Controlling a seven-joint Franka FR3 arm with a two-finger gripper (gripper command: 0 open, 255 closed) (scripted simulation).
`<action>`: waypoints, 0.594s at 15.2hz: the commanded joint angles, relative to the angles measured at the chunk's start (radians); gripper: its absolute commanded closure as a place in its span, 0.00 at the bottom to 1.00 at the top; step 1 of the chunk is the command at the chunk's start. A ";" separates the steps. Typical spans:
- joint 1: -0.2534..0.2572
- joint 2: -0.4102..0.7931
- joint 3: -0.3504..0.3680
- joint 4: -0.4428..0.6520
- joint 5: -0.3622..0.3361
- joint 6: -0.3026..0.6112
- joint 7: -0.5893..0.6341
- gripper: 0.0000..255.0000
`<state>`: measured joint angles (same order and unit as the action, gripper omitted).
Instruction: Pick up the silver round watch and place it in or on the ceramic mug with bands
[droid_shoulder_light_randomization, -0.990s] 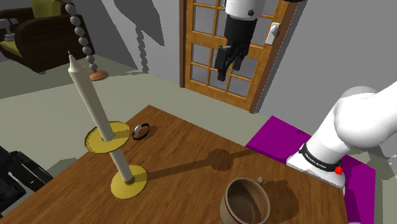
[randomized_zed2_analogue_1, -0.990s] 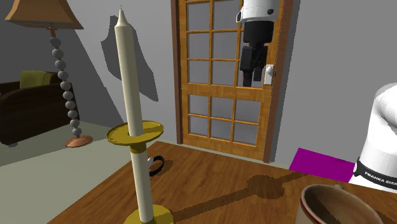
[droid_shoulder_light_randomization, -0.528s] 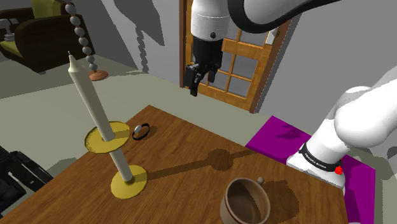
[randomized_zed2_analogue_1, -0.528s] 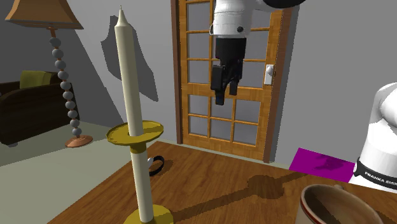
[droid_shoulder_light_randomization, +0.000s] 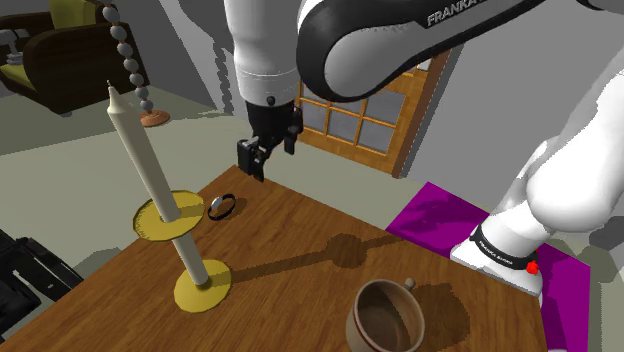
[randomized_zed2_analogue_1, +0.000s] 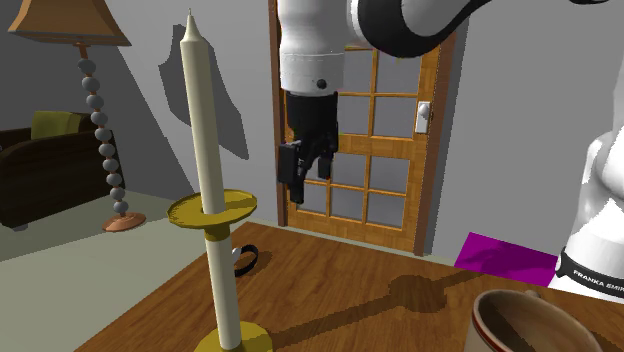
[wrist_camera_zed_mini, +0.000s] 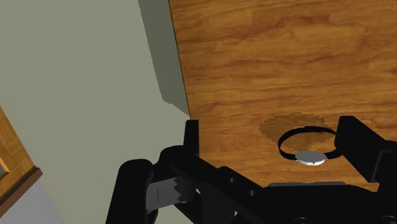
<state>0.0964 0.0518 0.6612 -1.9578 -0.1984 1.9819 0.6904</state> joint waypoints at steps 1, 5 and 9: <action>0.028 0.106 0.013 0.081 -0.090 -0.013 0.064 0.00; 0.125 0.293 0.000 0.239 -0.237 -0.053 0.159 0.00; 0.243 0.473 -0.038 0.426 -0.351 -0.109 0.211 0.00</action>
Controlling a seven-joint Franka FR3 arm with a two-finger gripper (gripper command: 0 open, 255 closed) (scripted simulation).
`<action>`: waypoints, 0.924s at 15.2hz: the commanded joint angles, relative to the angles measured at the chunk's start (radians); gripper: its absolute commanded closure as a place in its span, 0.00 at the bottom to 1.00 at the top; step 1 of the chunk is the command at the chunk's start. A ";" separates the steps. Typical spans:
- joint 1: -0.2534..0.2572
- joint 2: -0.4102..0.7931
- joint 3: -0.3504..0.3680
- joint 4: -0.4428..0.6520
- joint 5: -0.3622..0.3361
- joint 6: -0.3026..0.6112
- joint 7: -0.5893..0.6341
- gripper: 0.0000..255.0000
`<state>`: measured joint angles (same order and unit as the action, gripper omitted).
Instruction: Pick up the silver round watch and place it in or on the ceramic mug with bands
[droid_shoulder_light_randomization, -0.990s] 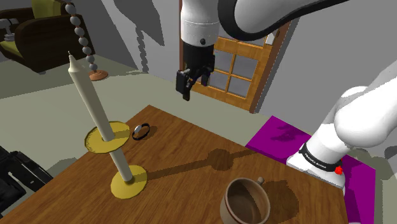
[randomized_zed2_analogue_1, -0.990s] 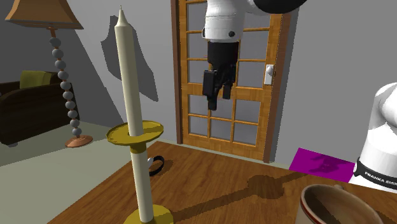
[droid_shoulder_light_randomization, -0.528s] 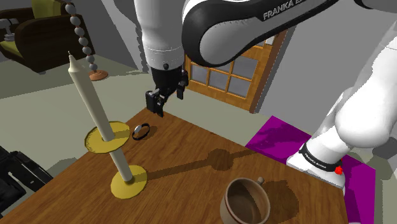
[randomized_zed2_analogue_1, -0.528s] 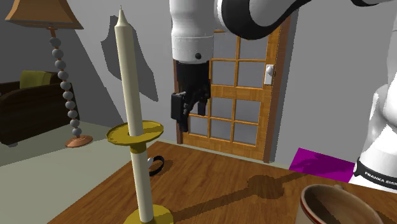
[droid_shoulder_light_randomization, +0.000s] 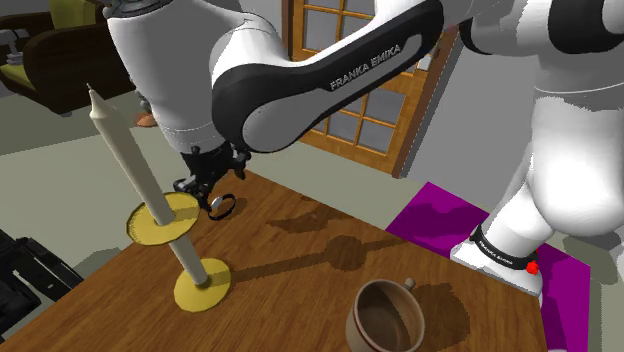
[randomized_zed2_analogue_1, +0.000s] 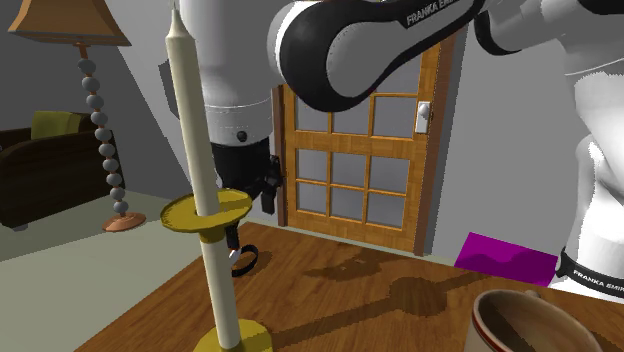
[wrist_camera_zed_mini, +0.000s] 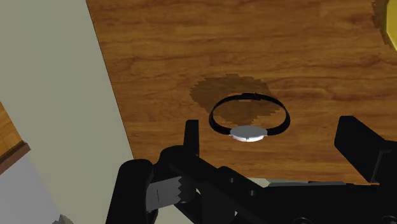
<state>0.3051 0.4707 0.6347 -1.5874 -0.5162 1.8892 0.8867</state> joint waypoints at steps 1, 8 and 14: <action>0.066 0.099 -0.022 0.108 -0.058 -0.032 0.021 0.00; 0.106 0.186 -0.053 0.158 -0.105 -0.007 0.037 0.00; 0.101 0.197 -0.059 0.142 -0.114 0.019 0.042 0.00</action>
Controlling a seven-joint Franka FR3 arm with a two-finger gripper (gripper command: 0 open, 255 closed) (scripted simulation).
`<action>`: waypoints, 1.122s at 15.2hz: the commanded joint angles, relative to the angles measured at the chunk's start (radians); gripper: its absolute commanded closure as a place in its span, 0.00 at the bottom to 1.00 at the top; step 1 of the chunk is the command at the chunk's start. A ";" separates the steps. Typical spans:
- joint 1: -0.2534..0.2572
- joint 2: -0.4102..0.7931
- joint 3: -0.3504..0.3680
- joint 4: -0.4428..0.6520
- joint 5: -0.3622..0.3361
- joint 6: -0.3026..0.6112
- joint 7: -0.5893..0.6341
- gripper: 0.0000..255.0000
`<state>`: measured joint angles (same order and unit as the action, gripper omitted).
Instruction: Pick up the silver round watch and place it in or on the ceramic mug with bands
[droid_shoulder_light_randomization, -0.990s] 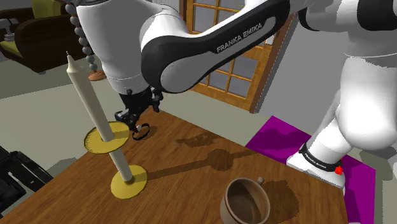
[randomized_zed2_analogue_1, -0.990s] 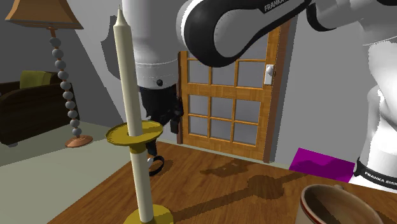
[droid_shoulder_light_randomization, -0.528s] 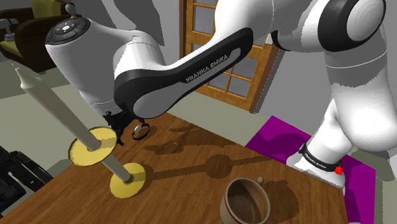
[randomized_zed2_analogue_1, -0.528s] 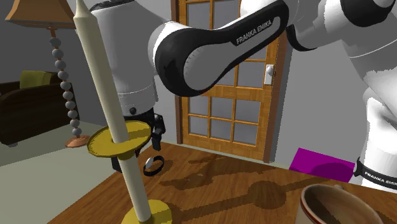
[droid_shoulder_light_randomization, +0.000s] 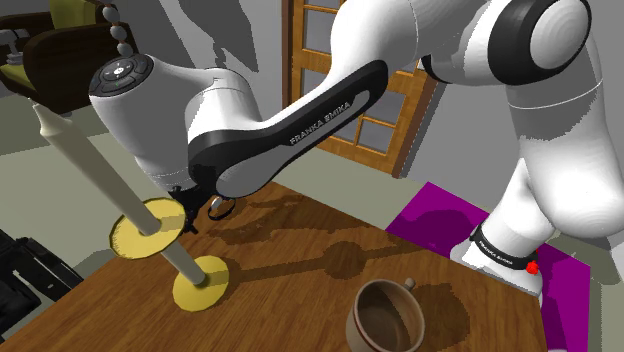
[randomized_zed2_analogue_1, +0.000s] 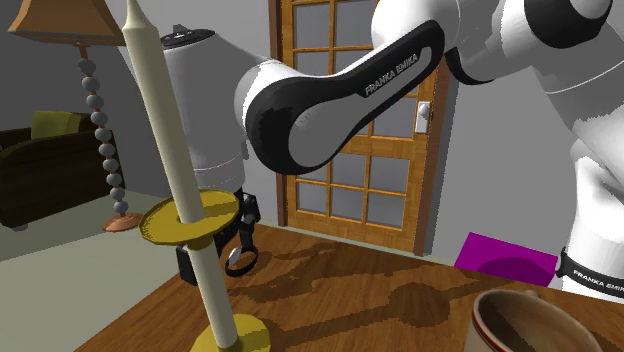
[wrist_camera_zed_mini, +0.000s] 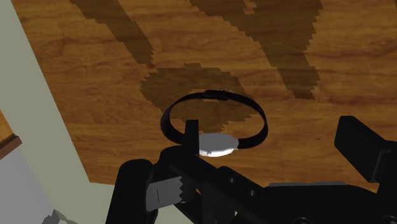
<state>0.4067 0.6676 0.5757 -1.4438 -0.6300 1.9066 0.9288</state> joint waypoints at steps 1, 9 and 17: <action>0.000 0.000 0.000 -0.001 0.000 0.001 0.000 0.00; 0.000 0.000 0.000 -0.002 0.000 0.002 0.000 1.00; -0.001 -0.015 0.006 0.015 0.011 -0.026 -0.012 1.00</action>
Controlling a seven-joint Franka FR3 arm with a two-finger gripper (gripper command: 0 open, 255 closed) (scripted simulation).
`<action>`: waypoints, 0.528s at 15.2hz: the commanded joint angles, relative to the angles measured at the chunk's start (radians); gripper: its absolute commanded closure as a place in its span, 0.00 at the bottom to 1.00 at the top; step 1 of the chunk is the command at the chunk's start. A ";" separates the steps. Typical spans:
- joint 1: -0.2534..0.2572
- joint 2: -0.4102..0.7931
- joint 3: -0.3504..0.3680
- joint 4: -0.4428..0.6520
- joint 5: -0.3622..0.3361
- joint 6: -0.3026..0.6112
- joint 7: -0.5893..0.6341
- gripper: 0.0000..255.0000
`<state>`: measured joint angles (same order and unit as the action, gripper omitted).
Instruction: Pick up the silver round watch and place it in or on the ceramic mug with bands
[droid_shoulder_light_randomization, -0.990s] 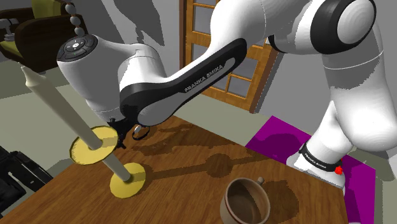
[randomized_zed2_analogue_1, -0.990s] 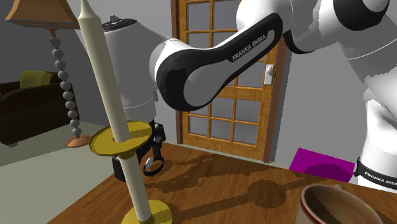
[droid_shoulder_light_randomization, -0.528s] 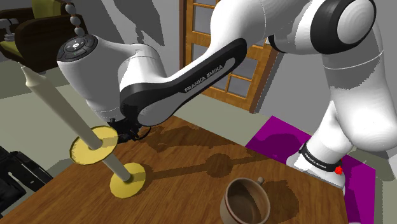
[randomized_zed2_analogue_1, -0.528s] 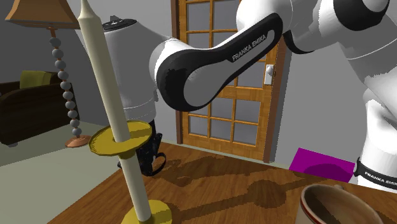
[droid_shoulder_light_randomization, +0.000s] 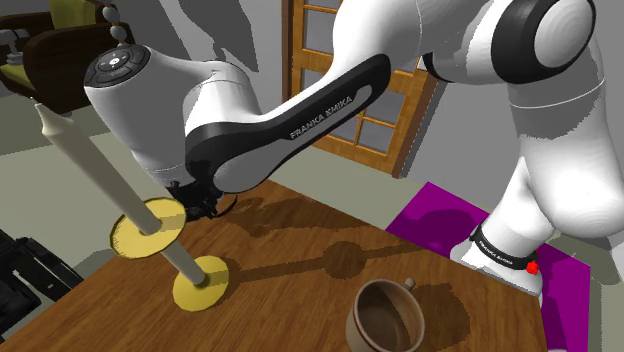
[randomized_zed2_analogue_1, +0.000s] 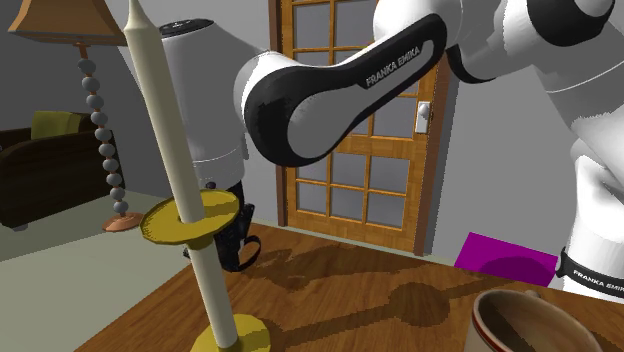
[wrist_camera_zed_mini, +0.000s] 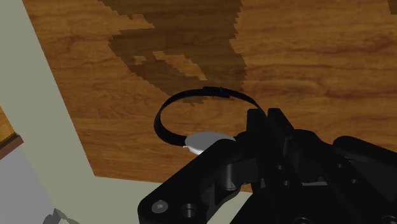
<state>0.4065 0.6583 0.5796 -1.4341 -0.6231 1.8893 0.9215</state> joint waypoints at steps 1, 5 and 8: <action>-0.001 -0.011 0.004 0.011 0.007 -0.019 -0.009 1.00; 0.000 -0.028 0.012 0.038 0.020 -0.058 -0.025 1.00; 0.002 -0.039 0.017 0.061 0.029 -0.088 -0.037 1.00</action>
<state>0.4094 0.6260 0.5938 -1.3766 -0.5978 1.8099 0.8883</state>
